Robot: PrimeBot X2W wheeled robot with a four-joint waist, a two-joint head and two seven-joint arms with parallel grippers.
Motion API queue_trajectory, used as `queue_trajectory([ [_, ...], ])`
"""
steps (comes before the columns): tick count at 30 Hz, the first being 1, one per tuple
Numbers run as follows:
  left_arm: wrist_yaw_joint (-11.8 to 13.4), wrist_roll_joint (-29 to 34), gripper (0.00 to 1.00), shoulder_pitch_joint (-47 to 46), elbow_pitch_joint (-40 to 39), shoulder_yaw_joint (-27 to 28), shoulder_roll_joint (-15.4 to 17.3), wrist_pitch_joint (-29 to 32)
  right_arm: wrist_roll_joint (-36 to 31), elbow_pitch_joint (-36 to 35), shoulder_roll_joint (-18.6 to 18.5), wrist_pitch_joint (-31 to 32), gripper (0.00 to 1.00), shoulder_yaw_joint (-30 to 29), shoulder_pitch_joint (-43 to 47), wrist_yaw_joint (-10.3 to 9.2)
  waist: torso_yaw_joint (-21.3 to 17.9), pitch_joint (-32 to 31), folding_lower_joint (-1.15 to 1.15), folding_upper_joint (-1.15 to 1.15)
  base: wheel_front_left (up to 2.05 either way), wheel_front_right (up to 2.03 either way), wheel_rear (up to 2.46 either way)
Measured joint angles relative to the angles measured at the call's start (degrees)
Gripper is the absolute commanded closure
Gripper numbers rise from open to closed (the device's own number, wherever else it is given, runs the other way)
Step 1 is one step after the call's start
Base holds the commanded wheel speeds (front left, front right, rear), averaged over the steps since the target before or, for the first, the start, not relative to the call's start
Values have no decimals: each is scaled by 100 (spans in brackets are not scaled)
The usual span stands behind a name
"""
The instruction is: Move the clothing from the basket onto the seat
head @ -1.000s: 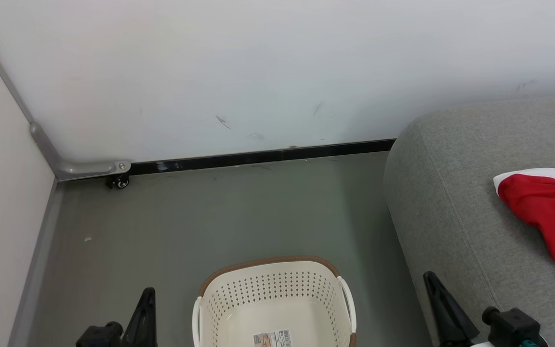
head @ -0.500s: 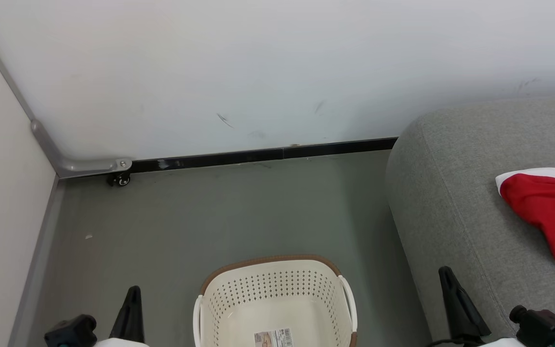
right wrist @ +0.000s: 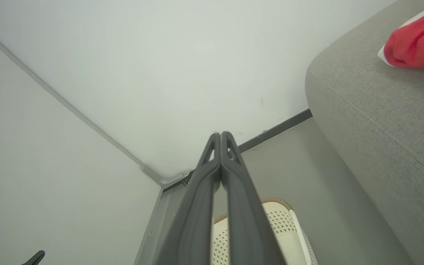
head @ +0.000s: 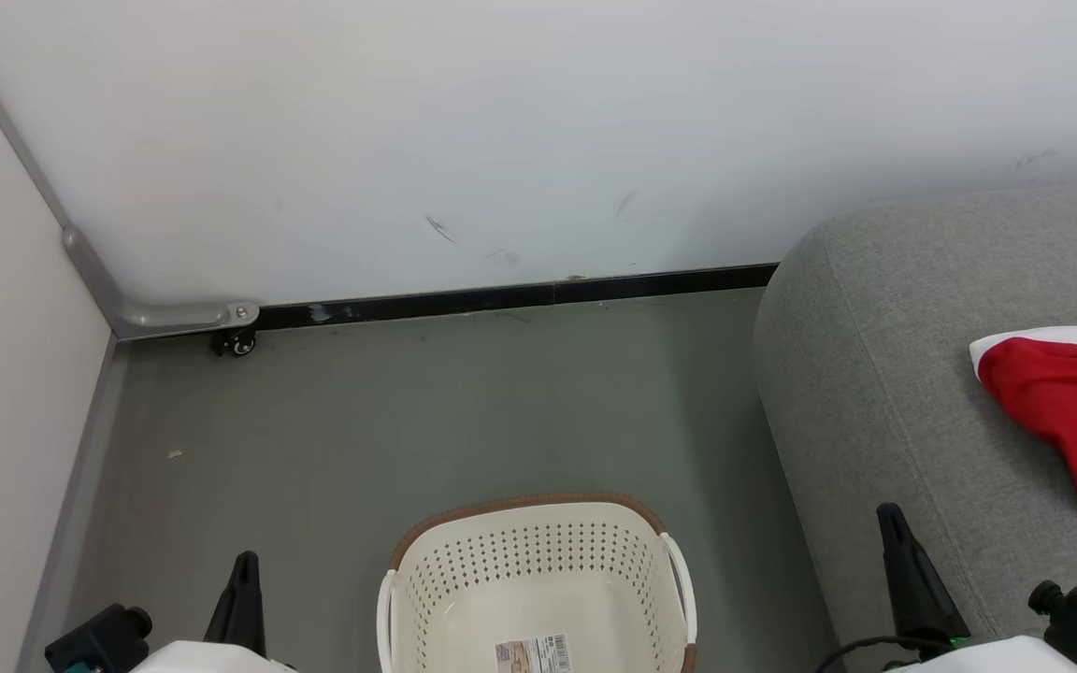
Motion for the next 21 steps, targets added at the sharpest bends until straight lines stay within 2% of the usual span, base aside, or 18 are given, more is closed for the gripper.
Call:
queue_trajectory([
  [5, -89, -409, 100, -11, -4, 63, -10, 110, 458, 27, -40, 31, 100, -16, -18, -1, 9, -15, 14, 0, 0, 0, 0],
  [11, -202, -894, 100, -18, -5, 142, -21, 230, 1016, 77, -73, 141, 100, -40, -135, -1, 18, -20, 16, 0, 0, 0, 0],
  [21, -339, -1717, 100, -96, -4, 264, -36, 397, 1939, 174, -136, 250, 100, -83, -297, -1, 34, 19, -28, 0, 0, 0, 0],
])
